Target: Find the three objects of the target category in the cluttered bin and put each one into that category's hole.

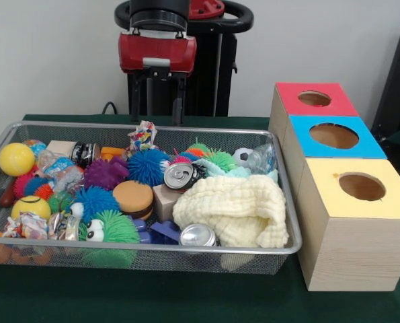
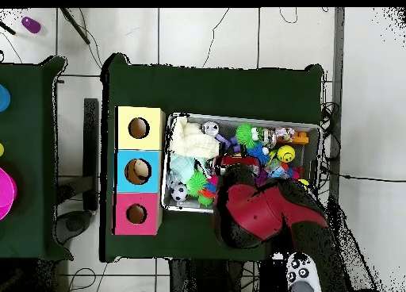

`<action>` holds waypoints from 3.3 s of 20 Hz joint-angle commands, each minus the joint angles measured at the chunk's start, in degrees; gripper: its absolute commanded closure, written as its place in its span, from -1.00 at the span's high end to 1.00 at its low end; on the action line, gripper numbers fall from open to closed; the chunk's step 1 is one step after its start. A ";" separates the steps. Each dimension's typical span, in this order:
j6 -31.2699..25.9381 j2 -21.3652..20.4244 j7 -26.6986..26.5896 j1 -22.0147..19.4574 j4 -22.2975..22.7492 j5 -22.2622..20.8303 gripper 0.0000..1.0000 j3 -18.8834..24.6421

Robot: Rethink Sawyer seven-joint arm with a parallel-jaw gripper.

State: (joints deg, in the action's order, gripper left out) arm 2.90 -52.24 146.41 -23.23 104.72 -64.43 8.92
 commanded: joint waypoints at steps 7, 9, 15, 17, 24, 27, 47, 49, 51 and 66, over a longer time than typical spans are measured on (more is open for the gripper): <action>2.10 1.91 -2.55 -0.77 -0.55 -3.72 1.00 1.49; 0.93 0.99 -2.71 -2.16 0.37 -3.86 1.00 3.63; 0.11 -0.14 -3.18 -4.86 2.25 -4.49 1.00 6.70; 0.43 0.08 -3.19 -4.79 2.01 -4.55 1.00 6.37; -0.07 -0.38 -3.32 -5.57 2.39 -4.76 1.00 7.46; 4.48 -0.22 -3.53 -1.10 0.68 -3.79 1.00 1.32; 35.09 19.32 -14.20 21.30 -7.07 26.96 1.00 -32.51; 37.42 21.01 -14.51 21.14 -8.06 27.51 1.00 -32.60; 39.53 23.25 -15.05 20.89 -9.37 28.49 1.00 -32.67; 42.08 32.78 -13.80 25.79 -14.62 34.49 1.00 -37.64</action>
State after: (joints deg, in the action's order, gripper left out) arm 41.28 -24.21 145.24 0.31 95.93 -31.20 -28.22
